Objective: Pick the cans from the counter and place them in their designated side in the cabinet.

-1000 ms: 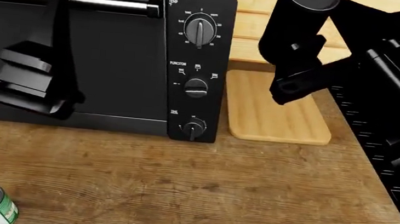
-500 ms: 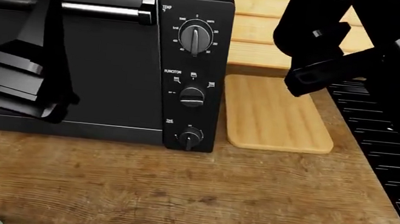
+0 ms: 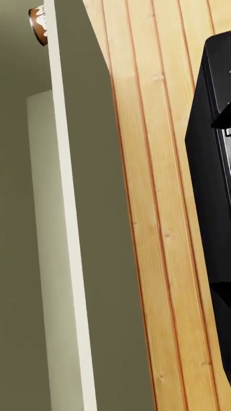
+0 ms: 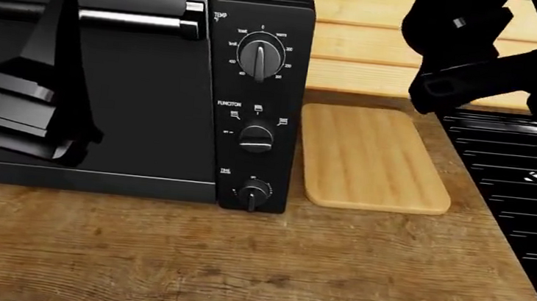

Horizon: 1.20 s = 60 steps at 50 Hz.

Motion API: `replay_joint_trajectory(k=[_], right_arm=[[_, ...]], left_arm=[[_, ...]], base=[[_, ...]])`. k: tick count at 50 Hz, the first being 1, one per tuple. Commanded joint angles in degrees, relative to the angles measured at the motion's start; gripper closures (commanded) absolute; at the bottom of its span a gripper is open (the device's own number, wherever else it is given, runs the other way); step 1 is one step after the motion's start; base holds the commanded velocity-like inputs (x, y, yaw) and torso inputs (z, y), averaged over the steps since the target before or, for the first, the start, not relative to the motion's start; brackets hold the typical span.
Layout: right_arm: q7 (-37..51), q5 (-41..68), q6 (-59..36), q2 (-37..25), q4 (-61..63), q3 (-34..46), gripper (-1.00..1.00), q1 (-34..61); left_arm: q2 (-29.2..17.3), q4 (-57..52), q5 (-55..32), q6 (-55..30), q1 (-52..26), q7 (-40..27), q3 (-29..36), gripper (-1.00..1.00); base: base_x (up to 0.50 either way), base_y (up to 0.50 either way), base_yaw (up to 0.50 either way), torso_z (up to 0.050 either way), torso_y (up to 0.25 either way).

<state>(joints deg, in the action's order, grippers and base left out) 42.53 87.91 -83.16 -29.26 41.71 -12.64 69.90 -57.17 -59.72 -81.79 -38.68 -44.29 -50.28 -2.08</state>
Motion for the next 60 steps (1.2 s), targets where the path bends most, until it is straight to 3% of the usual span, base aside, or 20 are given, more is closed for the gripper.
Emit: replay_joint_trajectory(k=[1, 12, 28, 39, 52, 60], right_arm=[[15.86, 9.52, 1.22, -4.53, 1.54, 1.57, 1.0, 6.57], [25.5, 16.48, 6.2, -8.03, 0.35, 4.58, 1.0, 15.7], [31.49, 17.08, 7.62, -7.95, -6.18, 12.62, 1.0, 30.95], [30.32, 7.52, 9.0, -4.61, -7.05, 13.11, 1.0, 33.9], [19.08, -8.69, 9.66, -0.66, -16.47, 21.2, 1.0, 42.91], [18.02, -9.92, 10.27, -0.59, -17.5, 22.05, 1.0, 43.4]], left_arm=[[-1.46, -0.02, 1.32, 1.79, 1.32, -0.04, 0.97, -1.0], [-2.04, 0.2, 1.4, 2.65, 0.56, -0.59, 2.33, -1.0], [-3.06, 0.12, 1.74, 4.5, 0.75, -0.84, 3.73, -1.0], [-3.32, 0.41, 3.44, 6.11, 2.73, -0.25, 3.85, -1.0], [-3.86, 0.33, 3.59, 7.08, 2.63, -0.37, 4.78, -1.0], [-4.17, 0.36, 3.6, 7.45, 2.23, -0.58, 5.45, -1.0]], base=[[0.0, 0.0, 0.0, 0.0, 0.0], [0.0, 0.0, 0.0, 0.0, 0.0], [0.0, 0.0, 0.0, 0.0, 0.0], [0.0, 0.0, 0.0, 0.0, 0.001], [0.0, 0.0, 0.0, 0.0, 0.0], [0.0, 0.0, 0.0, 0.0, 0.0]])
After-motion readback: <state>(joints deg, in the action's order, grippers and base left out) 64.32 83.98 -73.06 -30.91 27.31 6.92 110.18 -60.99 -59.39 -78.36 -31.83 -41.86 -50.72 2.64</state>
